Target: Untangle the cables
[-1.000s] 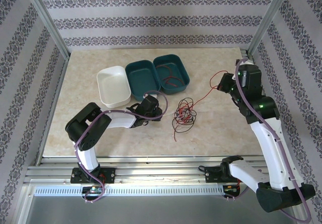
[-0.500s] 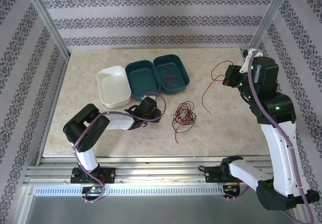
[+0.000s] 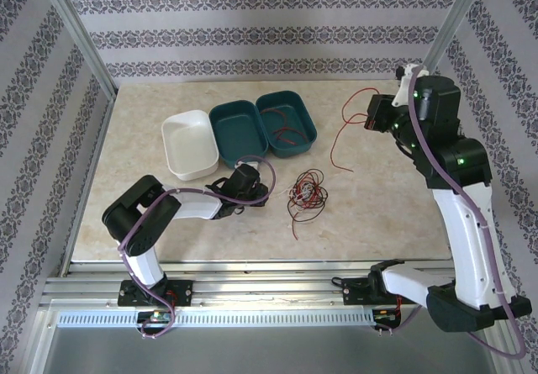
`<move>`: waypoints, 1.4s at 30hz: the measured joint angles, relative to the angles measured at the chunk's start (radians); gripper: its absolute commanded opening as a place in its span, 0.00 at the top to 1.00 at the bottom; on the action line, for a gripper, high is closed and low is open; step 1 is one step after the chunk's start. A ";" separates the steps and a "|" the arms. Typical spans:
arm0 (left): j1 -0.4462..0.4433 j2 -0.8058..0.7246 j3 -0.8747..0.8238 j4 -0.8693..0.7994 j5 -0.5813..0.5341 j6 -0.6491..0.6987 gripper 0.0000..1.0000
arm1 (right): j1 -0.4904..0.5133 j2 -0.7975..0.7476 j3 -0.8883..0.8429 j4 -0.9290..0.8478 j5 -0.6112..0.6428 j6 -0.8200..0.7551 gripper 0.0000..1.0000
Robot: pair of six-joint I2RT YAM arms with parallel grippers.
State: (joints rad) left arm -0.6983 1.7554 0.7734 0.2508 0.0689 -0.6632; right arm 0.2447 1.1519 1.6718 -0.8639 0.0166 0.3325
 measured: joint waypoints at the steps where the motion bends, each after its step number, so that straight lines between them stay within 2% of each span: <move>1: 0.000 -0.005 -0.006 0.000 0.003 -0.001 0.79 | 0.008 0.012 0.009 0.001 -0.002 0.000 1.00; 15: -0.007 -0.029 -0.050 0.035 0.009 -0.042 0.77 | 0.079 0.259 0.139 0.131 -0.049 -0.018 1.00; 24: -0.018 -0.048 -0.064 0.033 0.009 -0.045 0.76 | 0.085 0.456 0.235 0.208 -0.074 -0.018 1.00; 30: -0.023 -0.060 -0.073 0.033 0.009 -0.046 0.76 | 0.085 0.628 0.359 0.225 -0.097 -0.016 1.00; 42: -0.023 -0.067 -0.087 0.034 0.006 -0.046 0.76 | 0.084 0.869 0.536 0.209 -0.099 -0.015 1.00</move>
State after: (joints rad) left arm -0.7208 1.6886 0.6868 0.2844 0.0746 -0.7090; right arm 0.3290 2.0212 2.2074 -0.6544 -0.0826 0.3176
